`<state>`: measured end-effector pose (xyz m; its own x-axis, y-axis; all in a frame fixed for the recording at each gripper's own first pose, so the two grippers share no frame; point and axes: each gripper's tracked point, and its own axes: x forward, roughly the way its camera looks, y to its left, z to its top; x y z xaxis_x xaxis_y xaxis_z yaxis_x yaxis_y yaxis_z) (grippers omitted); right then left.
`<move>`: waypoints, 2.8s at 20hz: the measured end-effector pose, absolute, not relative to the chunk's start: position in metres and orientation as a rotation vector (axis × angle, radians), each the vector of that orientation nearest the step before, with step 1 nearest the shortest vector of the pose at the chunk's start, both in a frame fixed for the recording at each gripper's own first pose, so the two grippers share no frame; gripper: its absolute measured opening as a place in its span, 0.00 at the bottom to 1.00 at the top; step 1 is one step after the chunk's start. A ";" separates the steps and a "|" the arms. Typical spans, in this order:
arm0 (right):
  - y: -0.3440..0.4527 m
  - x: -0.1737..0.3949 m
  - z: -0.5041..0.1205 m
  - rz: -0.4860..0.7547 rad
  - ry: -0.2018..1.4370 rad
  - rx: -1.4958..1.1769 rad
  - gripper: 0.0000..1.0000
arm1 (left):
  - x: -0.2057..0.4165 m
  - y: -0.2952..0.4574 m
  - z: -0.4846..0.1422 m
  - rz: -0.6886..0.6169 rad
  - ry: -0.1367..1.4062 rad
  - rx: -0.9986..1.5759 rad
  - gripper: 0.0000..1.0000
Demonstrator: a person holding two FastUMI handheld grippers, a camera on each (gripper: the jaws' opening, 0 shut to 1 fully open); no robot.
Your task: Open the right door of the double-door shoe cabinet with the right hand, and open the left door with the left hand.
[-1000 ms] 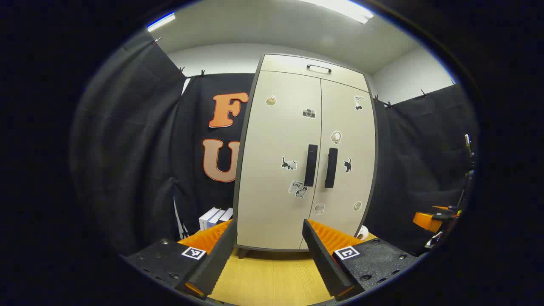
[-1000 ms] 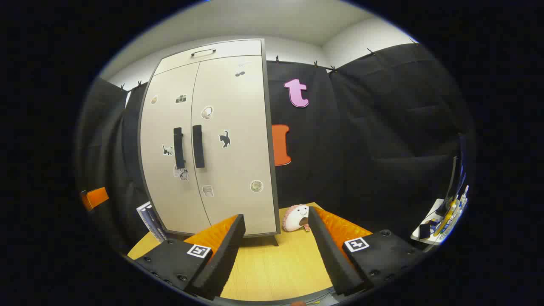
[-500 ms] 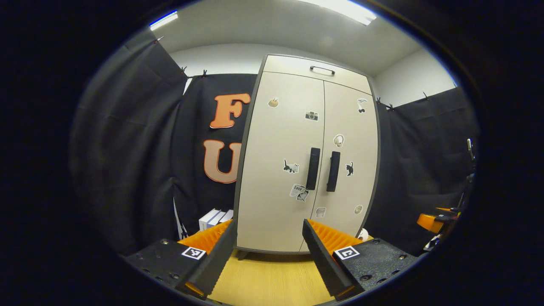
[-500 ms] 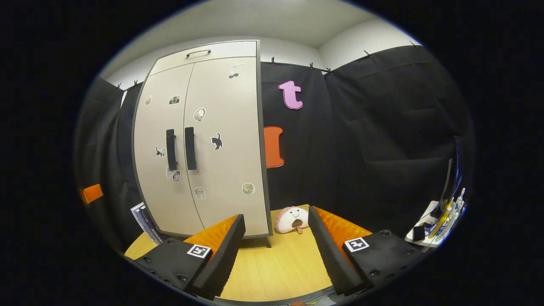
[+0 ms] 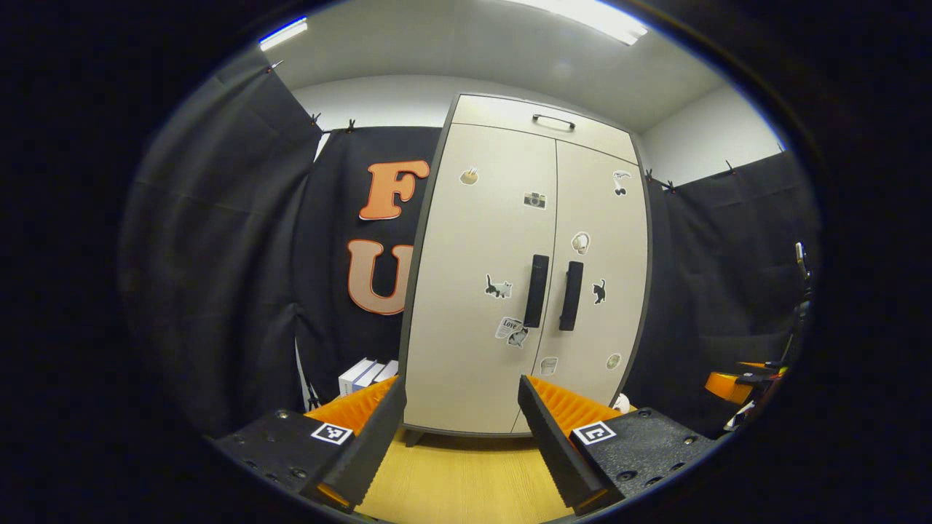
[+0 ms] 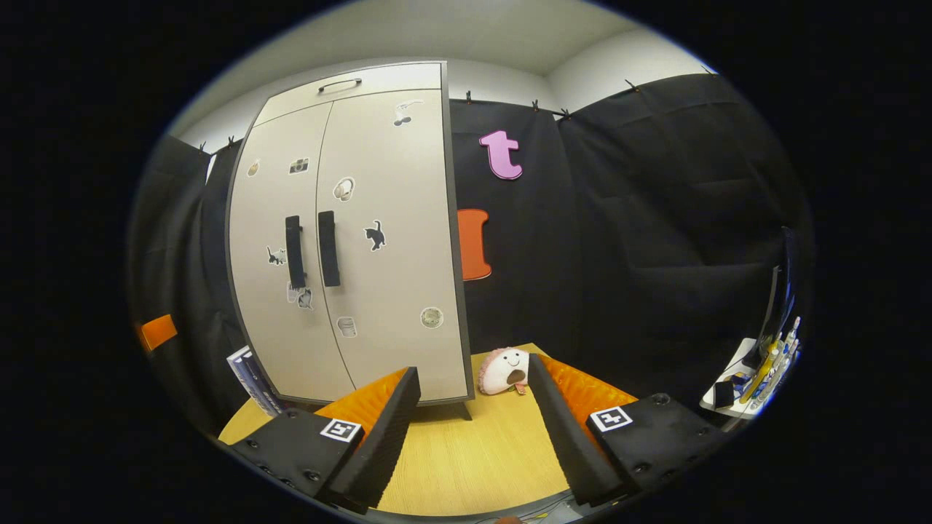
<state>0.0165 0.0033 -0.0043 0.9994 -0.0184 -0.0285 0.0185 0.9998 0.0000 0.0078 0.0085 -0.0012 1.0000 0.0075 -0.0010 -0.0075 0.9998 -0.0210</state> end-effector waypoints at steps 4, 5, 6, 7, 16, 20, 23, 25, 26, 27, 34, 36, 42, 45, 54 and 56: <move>0.031 0.035 -0.005 0.019 0.045 0.007 0.98 | 0.004 0.020 -0.007 0.024 0.014 -0.019 0.95; 0.042 0.042 -0.002 0.038 0.046 0.011 0.98 | 0.004 0.023 -0.009 0.023 0.017 -0.021 0.95; 0.055 0.050 0.002 0.058 0.044 0.017 0.98 | 0.003 0.025 -0.009 0.024 0.021 -0.022 0.95; 0.067 0.057 0.008 0.077 0.038 0.021 0.99 | 0.002 0.028 -0.010 0.025 0.022 -0.021 0.95; 0.159 0.135 0.104 0.186 -0.079 0.093 0.98 | -0.004 0.043 -0.013 0.022 0.036 -0.011 0.94; 0.194 0.168 0.129 0.216 -0.104 0.057 0.98 | -0.003 0.049 -0.010 0.024 0.026 -0.012 0.95; 0.213 0.195 0.134 0.221 -0.080 0.057 0.98 | -0.001 0.054 -0.007 0.035 0.020 -0.013 0.95; 0.224 0.211 0.129 0.230 -0.052 0.040 0.88 | 0.000 0.061 -0.006 0.049 0.019 -0.009 0.95; 0.228 0.218 0.127 0.231 -0.043 0.033 0.87 | 0.001 0.065 -0.006 0.056 0.019 -0.007 0.95; 0.232 0.224 0.125 0.231 -0.036 0.030 0.98 | 0.001 0.067 -0.005 0.061 0.019 -0.007 0.95; 0.248 0.257 0.099 0.238 0.059 -0.008 0.71 | 0.001 0.070 -0.004 0.076 0.014 -0.002 0.95; 0.251 0.260 0.097 0.229 0.075 0.002 0.57 | 0.000 0.070 -0.003 0.076 0.008 -0.004 0.95; 0.251 0.260 0.094 0.229 0.073 -0.008 0.39 | -0.005 0.079 -0.003 0.099 0.007 -0.012 0.95; 0.249 0.253 0.092 0.233 0.087 -0.003 0.27 | -0.009 0.088 -0.004 0.120 0.012 -0.013 0.94; 0.235 0.226 0.094 0.261 0.080 -0.067 0.27 | -0.021 0.092 -0.003 0.136 0.011 -0.008 0.95; 0.231 0.222 0.094 0.259 0.074 -0.070 0.27 | -0.025 0.092 0.000 0.141 0.003 -0.003 0.95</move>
<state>0.2223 0.2309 0.0937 0.9639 0.2534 -0.0818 -0.2586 0.9642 -0.0595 -0.0249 0.0924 0.0004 0.9901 0.1407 -0.0029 -0.1407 0.9901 -0.0028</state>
